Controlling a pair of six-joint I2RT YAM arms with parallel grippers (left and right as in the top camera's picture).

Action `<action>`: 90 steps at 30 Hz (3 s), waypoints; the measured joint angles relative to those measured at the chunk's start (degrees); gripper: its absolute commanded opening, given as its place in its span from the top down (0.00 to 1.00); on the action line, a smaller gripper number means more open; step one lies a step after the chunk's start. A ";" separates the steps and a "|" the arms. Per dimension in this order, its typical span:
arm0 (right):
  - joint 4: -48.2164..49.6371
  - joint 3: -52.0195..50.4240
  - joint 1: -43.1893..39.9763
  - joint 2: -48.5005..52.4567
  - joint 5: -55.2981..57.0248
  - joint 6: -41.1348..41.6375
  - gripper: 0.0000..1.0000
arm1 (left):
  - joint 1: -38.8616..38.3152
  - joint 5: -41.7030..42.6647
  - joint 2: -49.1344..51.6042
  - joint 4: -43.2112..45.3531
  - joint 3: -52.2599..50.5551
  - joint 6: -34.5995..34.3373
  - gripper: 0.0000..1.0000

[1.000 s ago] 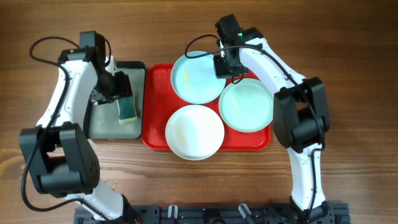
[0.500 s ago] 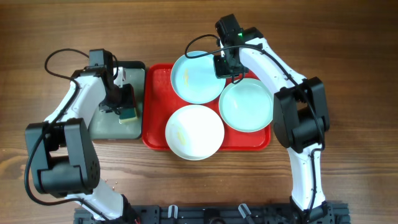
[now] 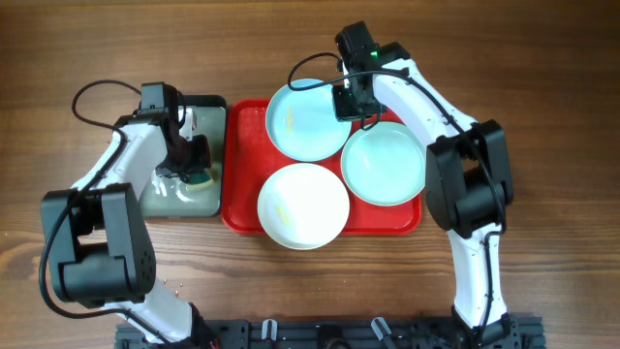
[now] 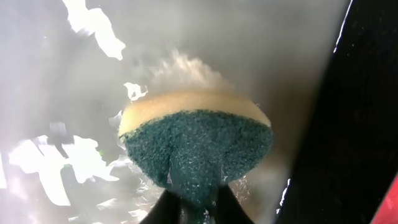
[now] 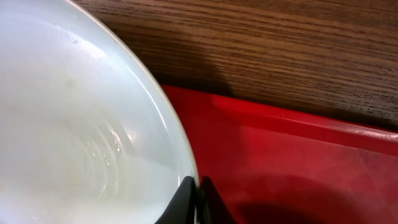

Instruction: Clean dirty plates on tray and stack at the side

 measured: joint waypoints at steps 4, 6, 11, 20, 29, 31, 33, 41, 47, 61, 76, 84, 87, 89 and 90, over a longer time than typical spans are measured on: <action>0.00 -0.02 0.00 0.00 0.00 -0.02 0.95 | 0.00 0.02 0.00 0.09 0.04 0.07 0.96; -0.02 0.00 0.00 0.00 0.00 -0.02 0.95 | 0.00 0.00 -0.20 -0.09 1.03 0.07 0.96; -0.04 -0.02 0.00 0.00 0.00 -0.02 0.95 | 0.00 -1.79 -14.45 1.62 5.90 0.31 0.96; -0.07 0.00 0.00 0.00 0.00 -0.02 0.96 | 0.00 -4.94 -22.73 5.03 6.91 9.51 0.96; -0.02 -0.02 0.00 0.00 0.00 -0.02 0.96 | 0.00 -3.41 -22.25 4.87 6.91 7.39 0.96; -0.02 -0.02 0.00 0.00 0.00 -0.02 0.96 | 0.00 -3.41 -22.25 4.87 6.91 7.30 0.96; -0.02 -0.02 0.00 0.00 0.00 0.00 0.88 | 0.00 -3.41 -22.16 4.90 6.91 7.30 0.96; 0.00 -0.02 0.00 0.00 0.00 -0.04 0.96 | 0.00 -3.41 -21.77 4.90 6.91 7.30 0.96; 0.00 -0.02 0.00 0.00 0.00 -0.02 0.96 | 0.00 -3.41 -21.75 4.90 6.91 7.30 0.96; -0.02 -0.02 0.00 0.00 0.00 -0.04 0.96 | 0.00 -3.41 -21.75 4.96 6.91 7.06 0.96; 0.85 -0.02 0.00 0.00 -1.25 -0.02 0.96 | 0.00 -5.40 -19.19 4.57 11.56 7.06 0.96; 1.95 -0.02 0.00 0.00 -10.12 0.02 0.96 | -3.69 4.94 -15.10 1.36 13.35 5.57 0.96; 1.90 -0.02 0.00 0.00 -10.95 0.92 0.96 | -8.02 7.65 -9.81 1.27 13.35 1.51 0.96; 1.92 -0.02 0.00 0.00 -11.17 1.73 0.96 | -10.71 8.09 -7.45 1.79 13.35 -0.20 0.96; 1.92 -0.02 0.00 0.00 -11.19 1.95 0.95 | -12.26 8.22 -6.23 2.29 13.35 -0.98 0.96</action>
